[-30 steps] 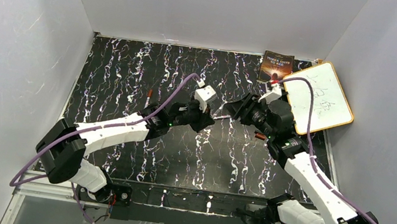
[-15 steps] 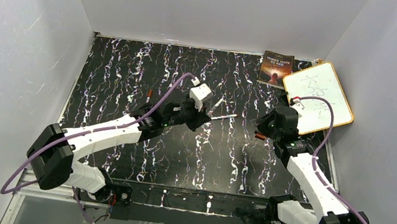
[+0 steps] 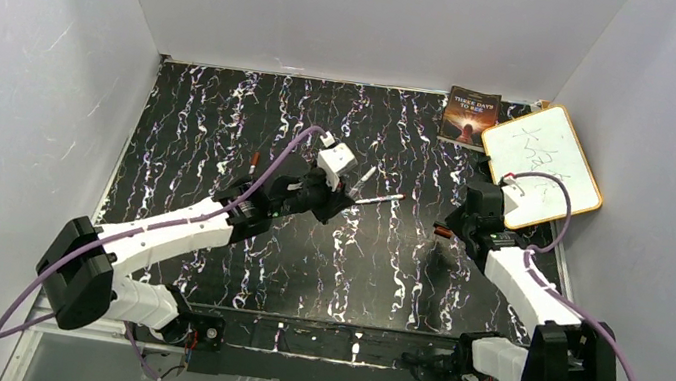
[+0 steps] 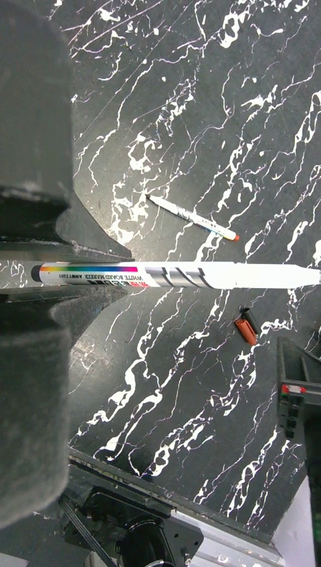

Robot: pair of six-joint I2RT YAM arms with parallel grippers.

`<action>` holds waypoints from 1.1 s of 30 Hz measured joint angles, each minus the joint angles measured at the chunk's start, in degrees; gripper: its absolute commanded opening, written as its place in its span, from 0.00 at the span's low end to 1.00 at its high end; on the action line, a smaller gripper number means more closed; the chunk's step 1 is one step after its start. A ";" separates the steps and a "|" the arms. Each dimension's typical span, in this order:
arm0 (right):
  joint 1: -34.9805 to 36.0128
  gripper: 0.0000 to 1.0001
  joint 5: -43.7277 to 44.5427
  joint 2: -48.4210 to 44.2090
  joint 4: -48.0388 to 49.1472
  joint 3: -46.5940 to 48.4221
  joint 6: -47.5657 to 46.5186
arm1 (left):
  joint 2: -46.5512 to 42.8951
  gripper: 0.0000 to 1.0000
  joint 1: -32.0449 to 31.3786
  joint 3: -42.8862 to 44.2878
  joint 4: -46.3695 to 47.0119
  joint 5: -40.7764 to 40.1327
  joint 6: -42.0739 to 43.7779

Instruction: Insert the pens into the pen caps

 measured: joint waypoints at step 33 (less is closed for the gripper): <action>-2.40 0.08 -8.59 11.69 11.39 -5.66 -1.25 | -5.16 0.00 1.51 -3.69 -1.75 -1.86 0.87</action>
